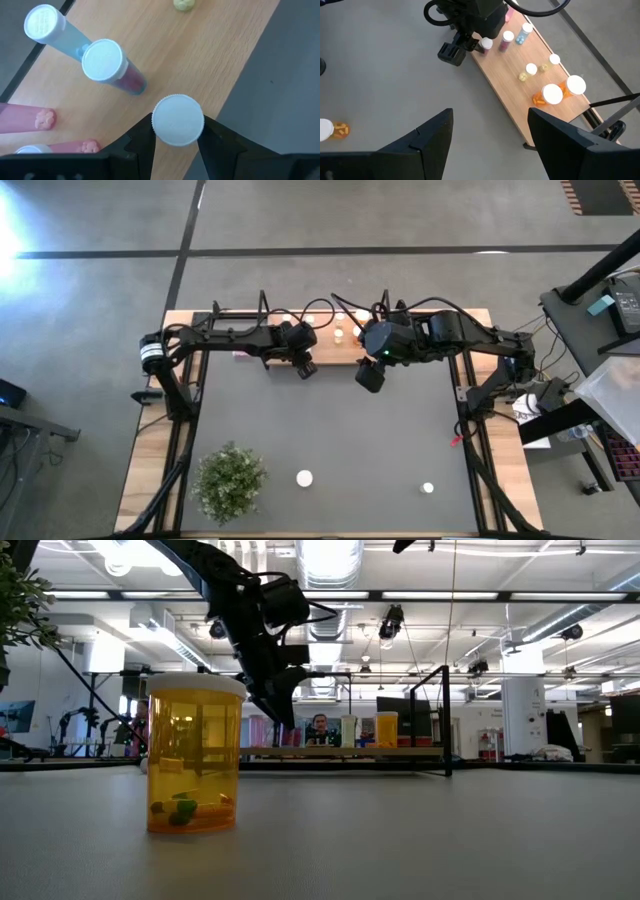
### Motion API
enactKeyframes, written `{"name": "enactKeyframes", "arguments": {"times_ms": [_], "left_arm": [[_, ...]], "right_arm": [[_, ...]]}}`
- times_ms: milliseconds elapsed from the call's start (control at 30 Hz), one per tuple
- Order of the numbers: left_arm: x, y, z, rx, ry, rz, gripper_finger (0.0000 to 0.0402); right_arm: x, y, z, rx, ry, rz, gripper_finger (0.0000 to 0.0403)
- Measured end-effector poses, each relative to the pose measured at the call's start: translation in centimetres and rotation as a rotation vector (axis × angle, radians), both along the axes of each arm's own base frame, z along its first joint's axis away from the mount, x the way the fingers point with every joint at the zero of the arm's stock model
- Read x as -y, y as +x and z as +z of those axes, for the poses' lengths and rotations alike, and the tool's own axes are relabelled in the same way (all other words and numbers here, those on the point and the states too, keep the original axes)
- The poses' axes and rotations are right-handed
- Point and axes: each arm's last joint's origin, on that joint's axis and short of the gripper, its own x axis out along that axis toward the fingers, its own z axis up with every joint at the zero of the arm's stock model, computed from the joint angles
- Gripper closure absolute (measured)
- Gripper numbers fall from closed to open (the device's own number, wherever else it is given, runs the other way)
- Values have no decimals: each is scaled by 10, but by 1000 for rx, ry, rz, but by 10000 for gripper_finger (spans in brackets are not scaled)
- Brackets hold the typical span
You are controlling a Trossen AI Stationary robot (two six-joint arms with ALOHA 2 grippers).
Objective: Pick and place medicine bottles onto shelf by color
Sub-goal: Put the blue pill bottle on the shelf aligned with the other blue pill bottles
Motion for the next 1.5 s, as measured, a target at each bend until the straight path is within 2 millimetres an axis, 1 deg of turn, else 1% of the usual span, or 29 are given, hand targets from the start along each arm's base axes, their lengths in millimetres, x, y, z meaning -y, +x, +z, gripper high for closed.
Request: {"name": "enactKeyframes", "arguments": {"times_ms": [967,1033,1200,1267,1367,1500], "left_arm": [[0,1,1,15,0,-4,281],[0,1,1,15,-1,-5,286],[0,1,1,20,-8,-10,316],[0,2,1,26,-6,-10,319],[0,2,1,25,-7,-10,308],[0,2,1,25,-8,-11,282]], "right_arm": [[0,0,0,9,4,-5,156],[0,0,0,9,4,-5,156],[0,1,0,9,5,-5,156],[0,1,0,9,5,-5,156],[0,1,0,9,5,-5,156],[0,1,0,9,5,-5,156]]}}
